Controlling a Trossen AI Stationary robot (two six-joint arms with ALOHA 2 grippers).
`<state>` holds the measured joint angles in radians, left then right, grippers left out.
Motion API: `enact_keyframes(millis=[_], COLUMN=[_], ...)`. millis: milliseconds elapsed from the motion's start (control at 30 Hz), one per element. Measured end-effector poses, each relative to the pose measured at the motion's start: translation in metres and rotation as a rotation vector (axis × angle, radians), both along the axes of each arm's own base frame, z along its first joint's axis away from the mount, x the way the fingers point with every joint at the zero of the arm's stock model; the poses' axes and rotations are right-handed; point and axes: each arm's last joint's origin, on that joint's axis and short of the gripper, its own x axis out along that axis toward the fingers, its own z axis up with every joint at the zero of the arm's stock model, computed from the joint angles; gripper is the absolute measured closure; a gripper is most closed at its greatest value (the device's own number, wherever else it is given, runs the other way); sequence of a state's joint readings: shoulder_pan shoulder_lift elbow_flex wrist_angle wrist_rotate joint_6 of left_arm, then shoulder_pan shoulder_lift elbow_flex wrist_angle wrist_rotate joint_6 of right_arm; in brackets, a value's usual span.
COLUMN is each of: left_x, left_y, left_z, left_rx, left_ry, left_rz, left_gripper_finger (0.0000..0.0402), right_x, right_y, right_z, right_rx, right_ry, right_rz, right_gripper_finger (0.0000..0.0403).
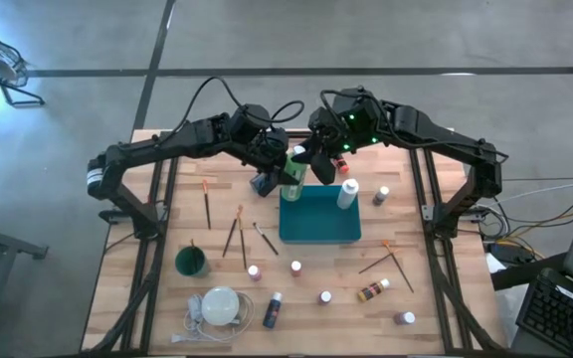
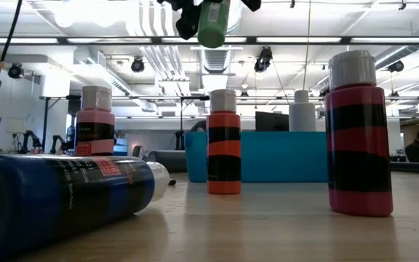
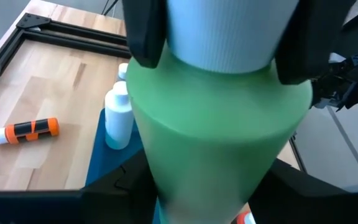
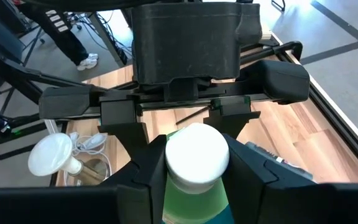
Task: Pick & Place Paint Supplies
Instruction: Put the green paint bottle into the blue bin
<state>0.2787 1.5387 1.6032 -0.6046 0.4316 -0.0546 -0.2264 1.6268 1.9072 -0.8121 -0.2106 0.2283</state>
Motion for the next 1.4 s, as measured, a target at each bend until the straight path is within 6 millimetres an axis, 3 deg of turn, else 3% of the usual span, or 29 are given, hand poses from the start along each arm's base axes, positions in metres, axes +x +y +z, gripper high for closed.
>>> enact_keyframes(millis=[433,1000,1233,1400], left_x=[-0.004,-0.013,-0.03,-0.045], left_y=[0.003,0.008,0.028,0.03], left_z=[-0.002,-0.009,-0.004,0.009], left_rx=[-0.007,0.012,0.119,0.192], left_ry=[0.038,0.137,0.233,0.207], left_rz=[0.021,0.021,0.254,0.362], left_gripper_finger=[0.017,0.0108,0.0107,0.0108], right_x=[-0.026,-0.037,-0.041,-0.04], right_y=[0.011,0.032,0.058,0.072], right_z=[0.009,0.007,0.002,-0.002], right_rx=[-0.011,0.005,-0.08,-0.11], right_ry=[0.067,0.15,0.234,0.242], right_rz=[-0.024,-0.048,-0.132,-0.181], right_gripper_finger=[0.0289,0.0289,0.0289,0.0289])
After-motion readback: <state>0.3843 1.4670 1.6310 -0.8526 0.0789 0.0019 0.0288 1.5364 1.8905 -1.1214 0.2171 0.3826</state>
